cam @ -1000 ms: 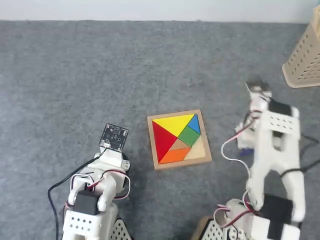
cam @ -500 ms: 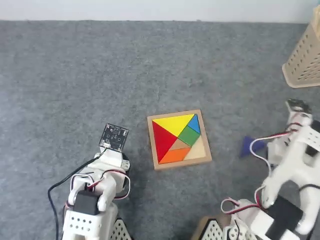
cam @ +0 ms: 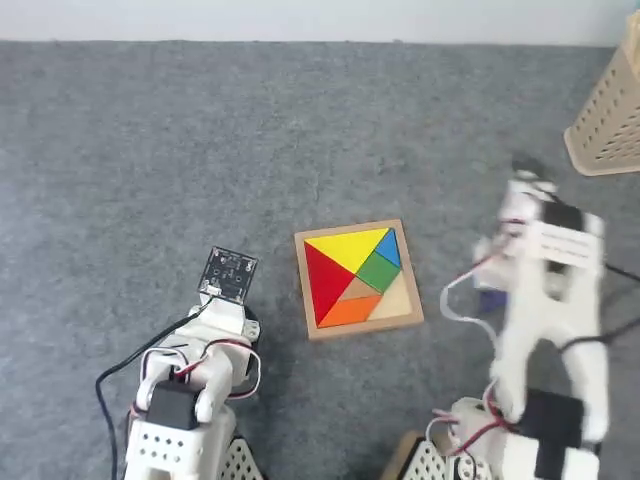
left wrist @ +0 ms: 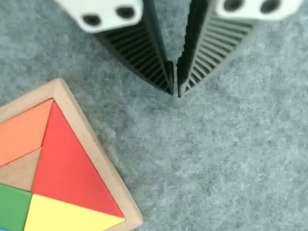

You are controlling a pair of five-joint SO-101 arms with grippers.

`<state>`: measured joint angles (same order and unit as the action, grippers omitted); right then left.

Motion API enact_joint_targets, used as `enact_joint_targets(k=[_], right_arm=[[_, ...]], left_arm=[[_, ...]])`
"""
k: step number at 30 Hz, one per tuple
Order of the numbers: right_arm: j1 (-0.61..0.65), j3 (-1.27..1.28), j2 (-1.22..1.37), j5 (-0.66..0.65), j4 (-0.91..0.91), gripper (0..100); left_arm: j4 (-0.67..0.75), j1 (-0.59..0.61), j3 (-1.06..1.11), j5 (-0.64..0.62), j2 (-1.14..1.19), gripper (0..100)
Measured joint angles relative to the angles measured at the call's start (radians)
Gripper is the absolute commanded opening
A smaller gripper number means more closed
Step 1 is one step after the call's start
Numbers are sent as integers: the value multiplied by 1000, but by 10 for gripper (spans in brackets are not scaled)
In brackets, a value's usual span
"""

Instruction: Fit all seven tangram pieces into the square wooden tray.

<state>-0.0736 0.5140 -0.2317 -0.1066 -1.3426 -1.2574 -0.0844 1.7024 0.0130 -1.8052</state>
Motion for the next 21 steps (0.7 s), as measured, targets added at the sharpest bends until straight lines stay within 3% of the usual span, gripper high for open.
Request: enact_joint_targets(k=[2, 9, 14, 21], right_arm=[[57, -12, 0, 48, 20, 170], [54, -29, 92, 129, 98, 170], [32, -48, 262, 276, 164, 170], [-80, -91, 342, 292, 167, 170]], left_arm=[[0, 0, 0, 0, 0, 12], [0, 0, 0, 0, 0, 12], [0, 0, 0, 0, 0, 12], [0, 0, 0, 0, 0, 12]])
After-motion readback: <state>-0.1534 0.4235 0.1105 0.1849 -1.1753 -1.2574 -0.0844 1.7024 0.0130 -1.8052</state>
